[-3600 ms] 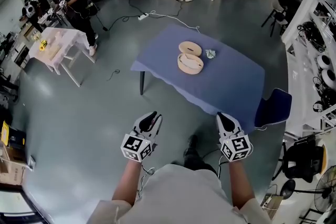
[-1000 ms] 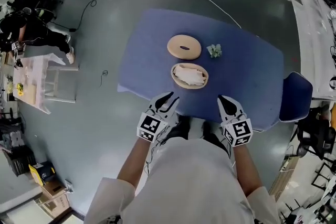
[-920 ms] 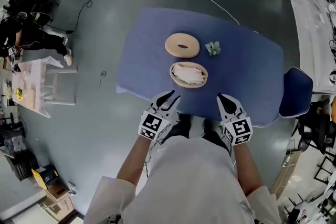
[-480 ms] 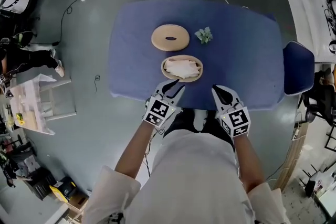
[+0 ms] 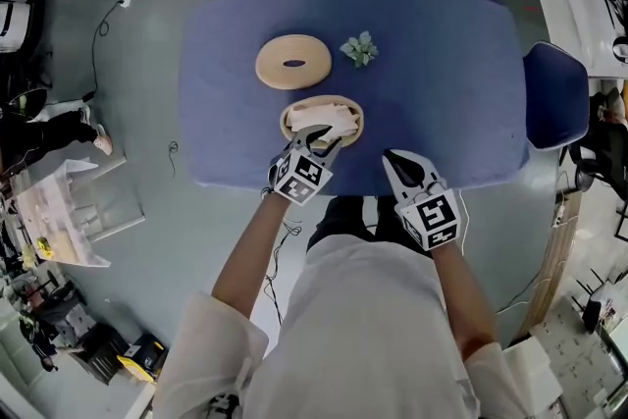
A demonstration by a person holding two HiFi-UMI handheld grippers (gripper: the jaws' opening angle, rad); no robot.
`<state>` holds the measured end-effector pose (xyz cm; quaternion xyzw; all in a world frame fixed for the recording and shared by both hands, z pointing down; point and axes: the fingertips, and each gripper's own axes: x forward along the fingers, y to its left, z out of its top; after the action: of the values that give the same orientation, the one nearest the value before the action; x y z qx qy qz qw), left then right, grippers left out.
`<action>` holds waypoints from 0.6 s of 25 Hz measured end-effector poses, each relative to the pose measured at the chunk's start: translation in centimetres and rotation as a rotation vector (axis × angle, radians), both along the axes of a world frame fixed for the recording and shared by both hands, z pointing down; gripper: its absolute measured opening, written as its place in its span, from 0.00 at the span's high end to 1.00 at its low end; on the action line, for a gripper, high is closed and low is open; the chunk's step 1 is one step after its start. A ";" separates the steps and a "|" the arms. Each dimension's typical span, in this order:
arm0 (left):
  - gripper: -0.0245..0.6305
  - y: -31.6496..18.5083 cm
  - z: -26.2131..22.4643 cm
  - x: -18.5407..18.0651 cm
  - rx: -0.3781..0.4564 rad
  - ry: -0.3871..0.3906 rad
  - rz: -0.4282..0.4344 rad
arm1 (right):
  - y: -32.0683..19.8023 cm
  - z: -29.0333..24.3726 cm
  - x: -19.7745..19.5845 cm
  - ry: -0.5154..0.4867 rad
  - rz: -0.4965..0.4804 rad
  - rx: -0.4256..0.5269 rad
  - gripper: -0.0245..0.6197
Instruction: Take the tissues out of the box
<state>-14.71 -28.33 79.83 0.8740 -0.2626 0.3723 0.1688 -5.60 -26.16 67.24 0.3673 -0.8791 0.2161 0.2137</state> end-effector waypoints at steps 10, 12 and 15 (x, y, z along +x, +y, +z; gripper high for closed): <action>0.76 -0.6 8.1 0.8 -0.053 -0.307 0.222 | -2.2 2.5 1.2 -0.079 0.008 -0.110 0.91; 0.76 -0.4 9.2 0.8 -0.079 -0.356 0.250 | -2.6 2.8 1.4 -0.117 0.040 -0.142 0.91; 0.75 -0.1 10.2 0.7 -0.107 -0.408 0.275 | -2.8 3.1 1.4 -0.127 0.049 -0.152 0.91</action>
<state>-14.05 -28.42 90.00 0.7981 -0.1497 0.5739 0.1063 -4.22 -28.92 70.35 0.3570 -0.8626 0.3103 0.1795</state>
